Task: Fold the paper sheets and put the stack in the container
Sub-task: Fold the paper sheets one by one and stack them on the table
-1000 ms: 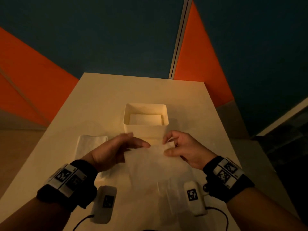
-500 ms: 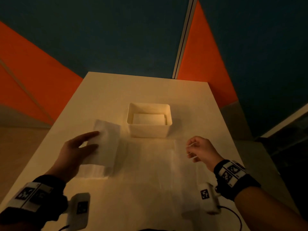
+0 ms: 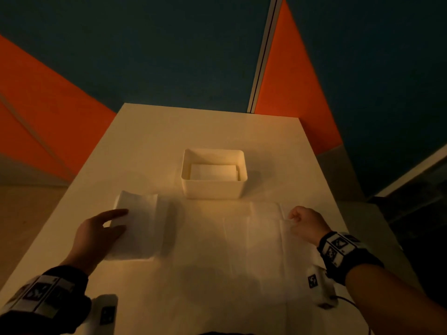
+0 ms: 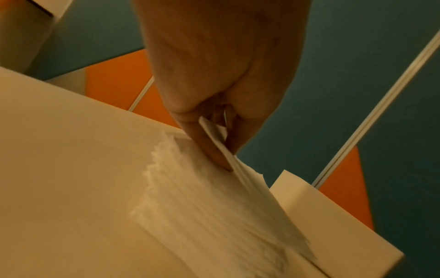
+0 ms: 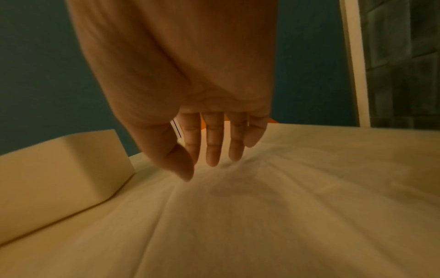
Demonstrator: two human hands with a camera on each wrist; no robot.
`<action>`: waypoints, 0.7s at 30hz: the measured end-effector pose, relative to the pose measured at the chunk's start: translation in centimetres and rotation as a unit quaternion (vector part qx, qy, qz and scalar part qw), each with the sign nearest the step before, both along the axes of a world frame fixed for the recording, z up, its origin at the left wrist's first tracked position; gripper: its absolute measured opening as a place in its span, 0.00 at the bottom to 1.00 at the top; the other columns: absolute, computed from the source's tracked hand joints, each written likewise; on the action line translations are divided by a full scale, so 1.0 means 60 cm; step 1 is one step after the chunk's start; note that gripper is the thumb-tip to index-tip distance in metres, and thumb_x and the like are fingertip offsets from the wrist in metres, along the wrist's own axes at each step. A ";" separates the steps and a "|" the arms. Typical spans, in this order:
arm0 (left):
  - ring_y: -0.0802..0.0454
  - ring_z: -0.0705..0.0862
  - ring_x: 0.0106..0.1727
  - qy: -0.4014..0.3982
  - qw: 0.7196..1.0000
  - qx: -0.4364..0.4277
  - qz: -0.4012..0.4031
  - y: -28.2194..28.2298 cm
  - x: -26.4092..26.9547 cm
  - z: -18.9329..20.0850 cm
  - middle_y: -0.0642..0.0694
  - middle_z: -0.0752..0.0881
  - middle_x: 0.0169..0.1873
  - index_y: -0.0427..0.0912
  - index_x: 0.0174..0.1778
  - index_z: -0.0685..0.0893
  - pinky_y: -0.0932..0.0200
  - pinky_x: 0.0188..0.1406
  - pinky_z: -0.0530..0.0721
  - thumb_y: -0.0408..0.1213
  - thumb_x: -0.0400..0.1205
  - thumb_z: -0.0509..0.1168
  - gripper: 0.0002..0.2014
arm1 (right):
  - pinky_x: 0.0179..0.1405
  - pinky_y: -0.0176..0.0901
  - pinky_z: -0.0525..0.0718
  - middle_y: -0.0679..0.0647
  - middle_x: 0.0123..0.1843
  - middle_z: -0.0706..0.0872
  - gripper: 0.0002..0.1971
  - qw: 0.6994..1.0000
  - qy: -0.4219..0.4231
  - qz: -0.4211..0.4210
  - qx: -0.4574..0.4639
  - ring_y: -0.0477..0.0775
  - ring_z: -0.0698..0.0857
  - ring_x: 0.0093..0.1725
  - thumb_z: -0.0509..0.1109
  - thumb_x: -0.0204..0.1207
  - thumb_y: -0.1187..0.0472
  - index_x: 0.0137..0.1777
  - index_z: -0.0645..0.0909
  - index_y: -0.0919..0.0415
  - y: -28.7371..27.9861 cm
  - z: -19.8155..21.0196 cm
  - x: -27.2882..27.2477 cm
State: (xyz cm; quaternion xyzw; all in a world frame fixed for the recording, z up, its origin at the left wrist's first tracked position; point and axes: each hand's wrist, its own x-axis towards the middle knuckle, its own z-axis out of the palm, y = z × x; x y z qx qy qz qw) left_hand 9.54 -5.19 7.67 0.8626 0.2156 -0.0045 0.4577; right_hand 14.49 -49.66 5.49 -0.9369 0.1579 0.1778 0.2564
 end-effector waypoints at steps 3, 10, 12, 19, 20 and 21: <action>0.37 0.80 0.47 0.002 0.998 0.060 -0.014 -0.004 0.002 -0.005 0.35 0.83 0.53 0.43 0.61 0.86 0.46 0.51 0.79 0.26 0.78 0.67 0.17 | 0.60 0.50 0.82 0.50 0.59 0.79 0.19 0.991 0.085 0.080 -0.057 0.55 0.80 0.59 0.75 0.65 0.63 0.54 0.78 0.47 0.003 0.006 -0.001; 0.33 0.83 0.55 -0.017 0.983 0.166 -0.071 -0.006 0.004 -0.010 0.34 0.84 0.60 0.39 0.60 0.87 0.45 0.56 0.78 0.24 0.76 0.68 0.17 | 0.65 0.53 0.75 0.46 0.69 0.71 0.39 0.963 0.067 0.187 -0.182 0.57 0.72 0.68 0.83 0.57 0.44 0.69 0.70 0.43 0.025 0.003 -0.001; 0.32 0.83 0.55 -0.022 0.975 0.197 -0.097 -0.006 0.003 -0.013 0.33 0.84 0.59 0.36 0.59 0.87 0.44 0.56 0.78 0.23 0.74 0.69 0.17 | 0.65 0.53 0.74 0.47 0.67 0.70 0.39 0.958 0.062 0.194 -0.201 0.57 0.71 0.68 0.84 0.56 0.44 0.67 0.70 0.43 0.033 0.001 0.001; 0.25 0.75 0.58 0.000 0.936 0.332 -0.114 0.001 0.003 -0.027 0.30 0.74 0.66 0.45 0.60 0.86 0.33 0.62 0.72 0.35 0.68 0.78 0.23 | 0.59 0.54 0.68 0.46 0.53 0.77 0.25 0.949 0.073 0.219 -0.215 0.55 0.75 0.59 0.81 0.59 0.48 0.49 0.69 0.47 0.045 0.022 0.008; 0.25 0.75 0.59 -0.002 0.934 0.339 -0.112 -0.002 0.006 -0.024 0.30 0.73 0.67 0.46 0.61 0.85 0.33 0.63 0.71 0.37 0.67 0.79 0.25 | 0.60 0.54 0.68 0.46 0.52 0.79 0.23 0.952 0.074 0.218 -0.202 0.54 0.78 0.58 0.80 0.61 0.50 0.50 0.71 0.47 0.044 0.026 0.009; 0.25 0.74 0.60 -0.007 0.932 0.344 -0.111 -0.004 0.008 -0.022 0.30 0.72 0.68 0.47 0.62 0.84 0.32 0.64 0.70 0.39 0.67 0.79 0.26 | 0.62 0.54 0.70 0.47 0.53 0.82 0.21 0.958 0.079 0.214 -0.176 0.54 0.80 0.57 0.80 0.63 0.53 0.51 0.73 0.48 0.044 0.035 0.010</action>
